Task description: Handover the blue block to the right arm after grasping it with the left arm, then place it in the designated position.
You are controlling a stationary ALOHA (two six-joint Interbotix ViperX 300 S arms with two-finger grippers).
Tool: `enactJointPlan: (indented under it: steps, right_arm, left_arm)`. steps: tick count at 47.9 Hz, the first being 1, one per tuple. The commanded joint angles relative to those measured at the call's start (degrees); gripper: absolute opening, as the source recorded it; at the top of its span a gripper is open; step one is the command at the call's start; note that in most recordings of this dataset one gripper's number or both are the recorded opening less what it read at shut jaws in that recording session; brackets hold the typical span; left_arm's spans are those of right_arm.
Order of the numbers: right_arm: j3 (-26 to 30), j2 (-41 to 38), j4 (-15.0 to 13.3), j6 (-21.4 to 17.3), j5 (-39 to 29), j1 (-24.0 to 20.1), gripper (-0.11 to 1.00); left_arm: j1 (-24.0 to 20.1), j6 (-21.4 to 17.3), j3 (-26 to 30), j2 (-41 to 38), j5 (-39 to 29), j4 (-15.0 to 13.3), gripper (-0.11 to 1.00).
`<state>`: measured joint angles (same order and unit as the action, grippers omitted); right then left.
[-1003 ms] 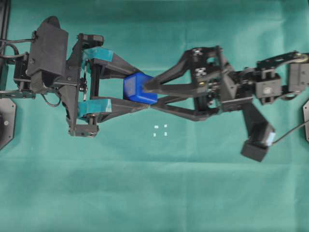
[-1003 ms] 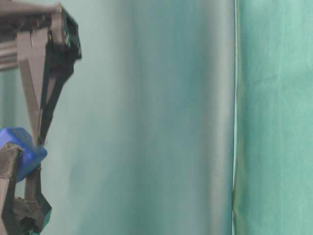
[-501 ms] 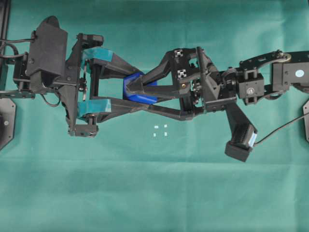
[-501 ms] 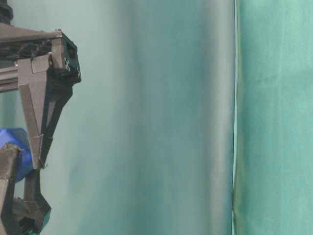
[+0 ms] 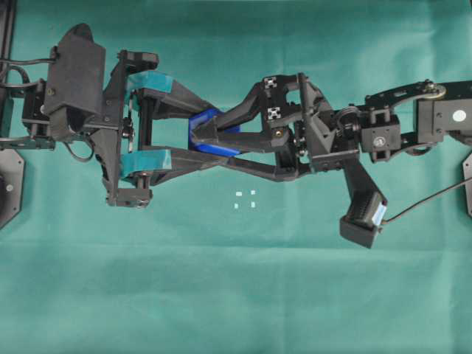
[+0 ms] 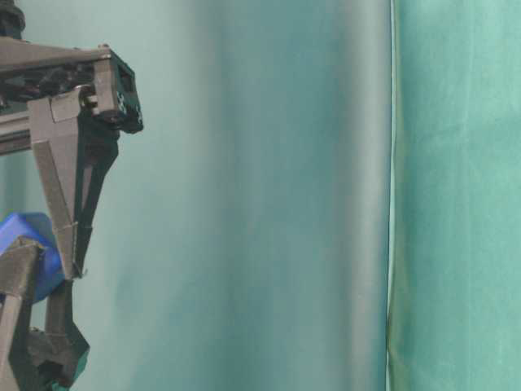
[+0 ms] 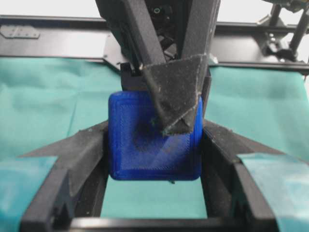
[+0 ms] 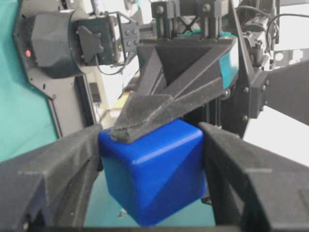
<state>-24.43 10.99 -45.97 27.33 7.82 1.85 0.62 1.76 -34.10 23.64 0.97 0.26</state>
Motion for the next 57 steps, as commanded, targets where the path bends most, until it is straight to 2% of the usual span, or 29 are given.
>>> enactJointPlan:
  steps: [1, 33, 35, 41, 44, 57]
  right_arm:
    - [1.41, 0.88, 0.18, -0.26, -0.70, 0.35, 0.65]
    - [1.49, 0.88, 0.18, -0.26, -0.70, 0.26, 0.65]
    - [1.49, 0.88, 0.18, -0.26, -0.70, 0.26, 0.65]
    - [1.41, 0.88, 0.26, -0.26, -0.79, 0.26, 0.65]
    - [1.41, 0.97, 0.18, -0.26, -0.79, 0.26, 0.65]
    - [-0.09, 2.55, 0.26, -0.26, -0.88, 0.26, 0.65]
  left_arm:
    - [0.26, -0.09, 1.14, 0.62, 0.26, 0.00, 0.47]
    - [0.26, 0.35, 1.49, 0.53, 0.09, -0.09, 0.47]
    - [0.26, 0.35, 1.49, 0.53, 0.00, -0.09, 0.55]
    - [0.26, 0.09, 1.41, 0.62, -0.44, -0.09, 0.89]
    - [0.26, 0.00, 1.32, 0.79, -0.62, -0.09, 0.98]
    - [-0.70, 0.09, 0.00, 2.72, -2.46, -0.09, 1.00]
